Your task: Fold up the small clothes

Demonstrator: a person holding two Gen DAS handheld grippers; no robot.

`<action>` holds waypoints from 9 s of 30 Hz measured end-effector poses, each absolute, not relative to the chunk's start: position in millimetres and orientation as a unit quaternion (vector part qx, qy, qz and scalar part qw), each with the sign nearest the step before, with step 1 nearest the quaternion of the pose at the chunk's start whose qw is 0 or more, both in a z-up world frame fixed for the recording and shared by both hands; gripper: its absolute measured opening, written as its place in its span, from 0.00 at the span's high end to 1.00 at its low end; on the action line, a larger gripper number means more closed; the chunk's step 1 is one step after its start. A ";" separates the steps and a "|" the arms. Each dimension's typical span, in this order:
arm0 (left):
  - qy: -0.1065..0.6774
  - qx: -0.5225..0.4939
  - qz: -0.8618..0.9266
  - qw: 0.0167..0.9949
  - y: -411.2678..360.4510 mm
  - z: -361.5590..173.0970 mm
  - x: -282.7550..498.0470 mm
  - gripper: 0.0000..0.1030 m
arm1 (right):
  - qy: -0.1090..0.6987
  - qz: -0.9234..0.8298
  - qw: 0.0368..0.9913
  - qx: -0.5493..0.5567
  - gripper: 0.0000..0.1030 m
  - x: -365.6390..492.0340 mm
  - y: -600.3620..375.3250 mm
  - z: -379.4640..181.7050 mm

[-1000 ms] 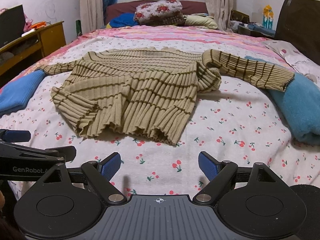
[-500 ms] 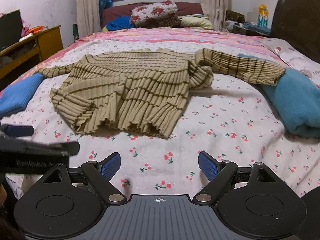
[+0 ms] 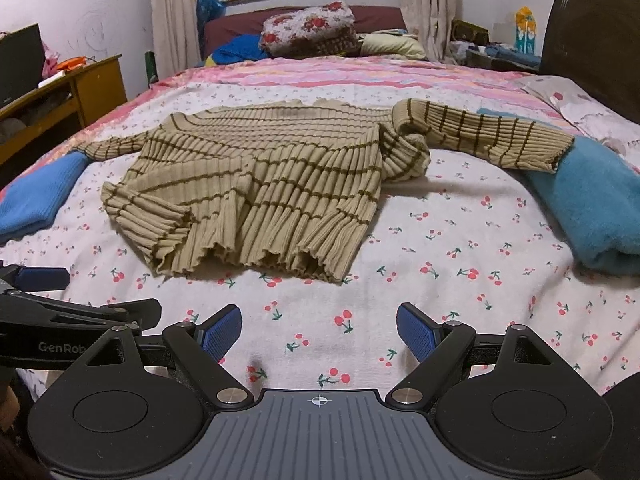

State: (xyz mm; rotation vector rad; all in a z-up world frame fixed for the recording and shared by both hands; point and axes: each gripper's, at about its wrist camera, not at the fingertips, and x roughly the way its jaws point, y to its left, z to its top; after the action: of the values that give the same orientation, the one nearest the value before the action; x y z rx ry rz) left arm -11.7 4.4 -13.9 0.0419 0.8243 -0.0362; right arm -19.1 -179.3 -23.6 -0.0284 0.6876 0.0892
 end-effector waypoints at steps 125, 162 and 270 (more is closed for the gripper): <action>0.430 -0.014 -0.197 0.881 83.8 0.8 88.8 0.84 | 0.417 0.079 0.887 0.182 0.94 66.0 -241.0 -15.0; 0.441 -0.091 -0.070 0.890 130.6 -33.6 34.1 0.58 | 0.431 0.011 0.895 0.117 0.84 -20.9 -264.8 19.5; 0.404 0.001 -0.268 0.874 -52.7 6.3 156.9 0.80 | 0.199 -0.194 0.936 0.215 0.75 128.9 -395.5 29.8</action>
State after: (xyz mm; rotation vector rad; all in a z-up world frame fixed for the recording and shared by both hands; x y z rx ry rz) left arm 156.9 -52.7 6.3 0.0025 0.8441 -0.5601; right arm 128.9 -395.5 29.8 0.4399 0.4063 -0.3959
